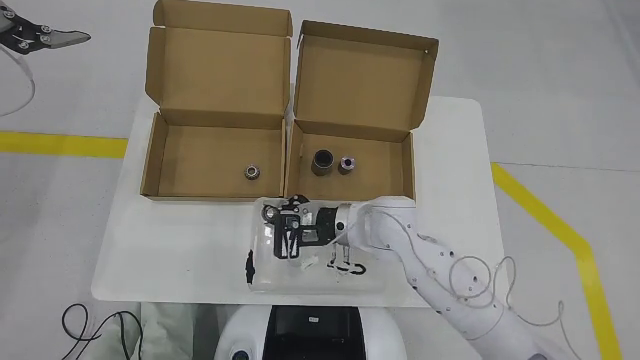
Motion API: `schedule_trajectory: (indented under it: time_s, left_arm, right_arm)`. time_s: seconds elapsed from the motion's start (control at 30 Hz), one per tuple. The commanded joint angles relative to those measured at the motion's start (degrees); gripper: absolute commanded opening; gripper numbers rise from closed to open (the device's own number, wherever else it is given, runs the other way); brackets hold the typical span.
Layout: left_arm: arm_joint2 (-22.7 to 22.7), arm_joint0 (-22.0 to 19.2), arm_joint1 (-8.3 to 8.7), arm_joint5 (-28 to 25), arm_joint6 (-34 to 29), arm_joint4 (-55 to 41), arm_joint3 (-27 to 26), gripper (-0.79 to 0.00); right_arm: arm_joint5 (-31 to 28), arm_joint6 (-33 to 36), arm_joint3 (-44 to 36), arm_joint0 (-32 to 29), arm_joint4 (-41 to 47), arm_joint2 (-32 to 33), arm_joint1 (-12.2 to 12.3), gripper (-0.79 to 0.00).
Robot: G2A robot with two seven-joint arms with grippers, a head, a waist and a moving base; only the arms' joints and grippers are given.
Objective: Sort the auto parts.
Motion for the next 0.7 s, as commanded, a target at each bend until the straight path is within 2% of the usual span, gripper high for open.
schedule_trajectory:
  time_s: [0.0, 0.43, 0.67]
  left_arm:
    - [0.0, 0.0, 0.0, 0.0, 0.0, 0.0, 0.0, 0.0]
    - [0.0, 0.0, 0.0, 0.0, 0.0, 0.0, 0.0, 0.0]
    - [0.0, 0.0, 0.0, 0.0, 0.0, 0.0, 0.0, 0.0]
  right_arm:
    - [0.1, 0.9, -1.0, 0.3, 1.0, 0.3, 0.0, -0.785]
    - [-0.9, 2.6, -8.1, 3.0, 12.9, 5.5, 0.0, -0.785]
    - [2.1, 4.9, -12.5, 4.7, 15.3, 6.8, -0.1, -0.785]
